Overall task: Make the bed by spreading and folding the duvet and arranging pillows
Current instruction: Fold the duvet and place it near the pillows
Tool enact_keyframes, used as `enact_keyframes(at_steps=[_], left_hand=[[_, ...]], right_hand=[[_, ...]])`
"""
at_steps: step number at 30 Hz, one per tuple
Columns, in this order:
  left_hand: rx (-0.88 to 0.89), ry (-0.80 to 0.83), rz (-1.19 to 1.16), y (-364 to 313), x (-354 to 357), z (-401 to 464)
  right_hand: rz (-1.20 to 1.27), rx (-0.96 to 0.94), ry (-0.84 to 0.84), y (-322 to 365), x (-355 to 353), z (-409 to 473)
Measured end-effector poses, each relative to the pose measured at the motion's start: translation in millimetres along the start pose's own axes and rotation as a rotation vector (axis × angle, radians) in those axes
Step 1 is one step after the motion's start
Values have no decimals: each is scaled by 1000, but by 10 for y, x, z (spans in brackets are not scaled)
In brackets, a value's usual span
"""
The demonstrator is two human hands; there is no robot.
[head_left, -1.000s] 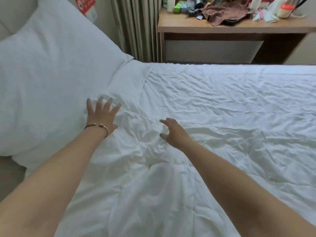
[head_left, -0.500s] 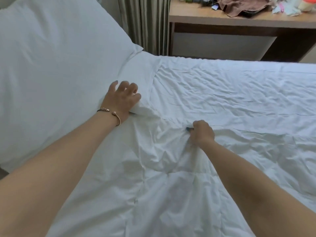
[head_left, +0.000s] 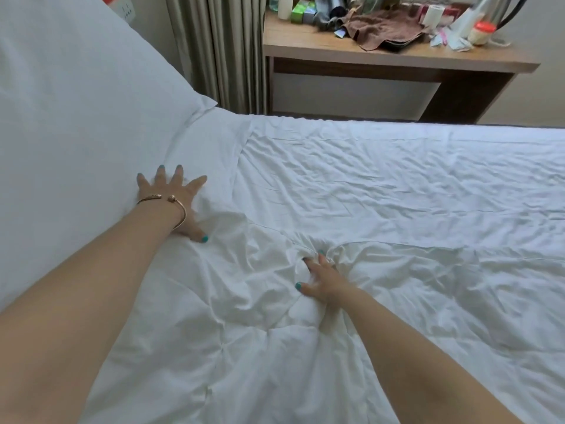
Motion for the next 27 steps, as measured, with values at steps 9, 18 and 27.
enact_keyframes(at_steps=[9, 18, 27], left_hand=[[78, -133, -54, -113, 39, -186], [90, -31, -407, 831, -491, -603], [-121, -76, -258, 1422, -656, -704]], right_hand=[[-208, 96, 63, 98, 111, -69], [-260, 61, -68, 471, -297, -601], [-146, -3, -69, 1034, -680, -600]])
Point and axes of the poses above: each hand's wrist, its own z-axis towards the middle knuckle, its own x-axis out of the palm, y = z × x, the point moved 2 cm from there along z, towards the middle knuckle, and after that the axes turned 11 degrees about -x, right-handed, at the moved point
